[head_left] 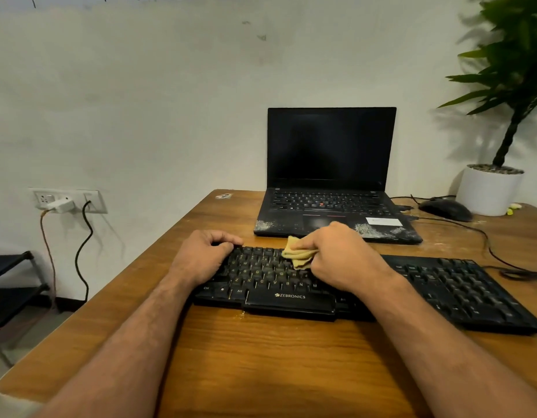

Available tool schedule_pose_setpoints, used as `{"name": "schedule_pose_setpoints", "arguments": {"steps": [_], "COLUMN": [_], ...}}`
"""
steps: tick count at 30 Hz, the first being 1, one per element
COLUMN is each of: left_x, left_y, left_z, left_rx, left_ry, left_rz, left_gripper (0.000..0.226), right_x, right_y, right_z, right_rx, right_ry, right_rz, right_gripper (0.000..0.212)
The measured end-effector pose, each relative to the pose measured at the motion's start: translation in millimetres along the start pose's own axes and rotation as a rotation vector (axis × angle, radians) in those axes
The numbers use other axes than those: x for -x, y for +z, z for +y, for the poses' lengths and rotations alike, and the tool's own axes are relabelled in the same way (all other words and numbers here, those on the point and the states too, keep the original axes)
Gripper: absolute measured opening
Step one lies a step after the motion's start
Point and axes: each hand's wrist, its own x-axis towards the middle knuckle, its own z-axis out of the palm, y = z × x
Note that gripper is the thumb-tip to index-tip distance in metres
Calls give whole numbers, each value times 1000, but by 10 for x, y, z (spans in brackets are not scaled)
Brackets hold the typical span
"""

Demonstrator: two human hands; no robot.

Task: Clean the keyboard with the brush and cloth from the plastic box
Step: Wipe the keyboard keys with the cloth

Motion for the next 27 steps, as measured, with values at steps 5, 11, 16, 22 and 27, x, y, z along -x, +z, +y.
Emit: {"name": "schedule_pose_setpoints", "arguments": {"steps": [5,11,16,22,27], "left_x": [312,442,432,400,312], "left_y": [-107,-115,-75,-62,-67], "left_z": [60,64,77,103,95], "left_rx": [-100,-692,-566,-470,-540], "left_ry": [284,398,339,260,298], "left_rz": [-152,-343,-364,-361,-356], "left_gripper": [65,123,130,128,130], "right_x": [143,238,351,194,138], "right_y": [27,-113,-146,19,8], "right_z": [-38,-163,-231,-157,-249], "right_rx": [-50,-113,-103,-73,-87], "right_ry": [-58,-93,-202,-81,-143], "right_rz": [43,-72,-126,47,-41], "right_gripper": [66,48,61,61,58]}}
